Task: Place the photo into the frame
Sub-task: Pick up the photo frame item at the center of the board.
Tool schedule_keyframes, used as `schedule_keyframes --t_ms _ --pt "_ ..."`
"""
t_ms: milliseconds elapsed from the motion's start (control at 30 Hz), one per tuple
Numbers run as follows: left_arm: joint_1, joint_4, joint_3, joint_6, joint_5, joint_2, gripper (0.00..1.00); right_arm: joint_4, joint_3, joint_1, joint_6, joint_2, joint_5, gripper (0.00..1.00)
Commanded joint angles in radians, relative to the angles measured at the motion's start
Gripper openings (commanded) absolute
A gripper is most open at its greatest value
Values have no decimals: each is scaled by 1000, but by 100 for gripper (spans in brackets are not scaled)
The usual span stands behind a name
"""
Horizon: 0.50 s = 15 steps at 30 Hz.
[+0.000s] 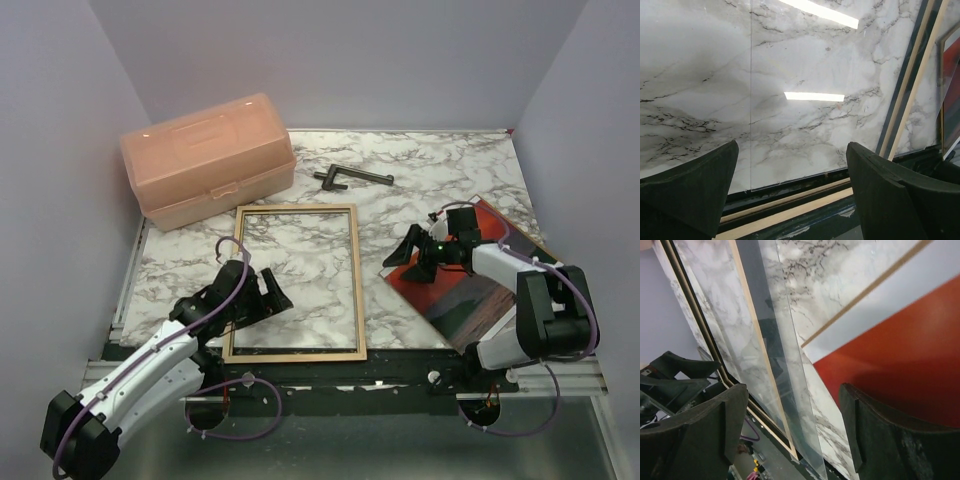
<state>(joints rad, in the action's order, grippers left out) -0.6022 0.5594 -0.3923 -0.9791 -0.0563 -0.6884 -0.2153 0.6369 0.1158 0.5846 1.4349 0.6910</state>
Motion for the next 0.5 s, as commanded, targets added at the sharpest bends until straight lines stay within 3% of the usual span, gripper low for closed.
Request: schedule_keyframes --t_ms 0,367,467 --pt "5 -52 0 19 -37 -19 91 99 58 -5 -16 97 97 78" --pt "5 -103 28 24 -62 -64 90 310 72 -4 42 301 273 49" --pt "5 -118 29 26 -79 -96 89 385 59 -4 82 327 336 45"
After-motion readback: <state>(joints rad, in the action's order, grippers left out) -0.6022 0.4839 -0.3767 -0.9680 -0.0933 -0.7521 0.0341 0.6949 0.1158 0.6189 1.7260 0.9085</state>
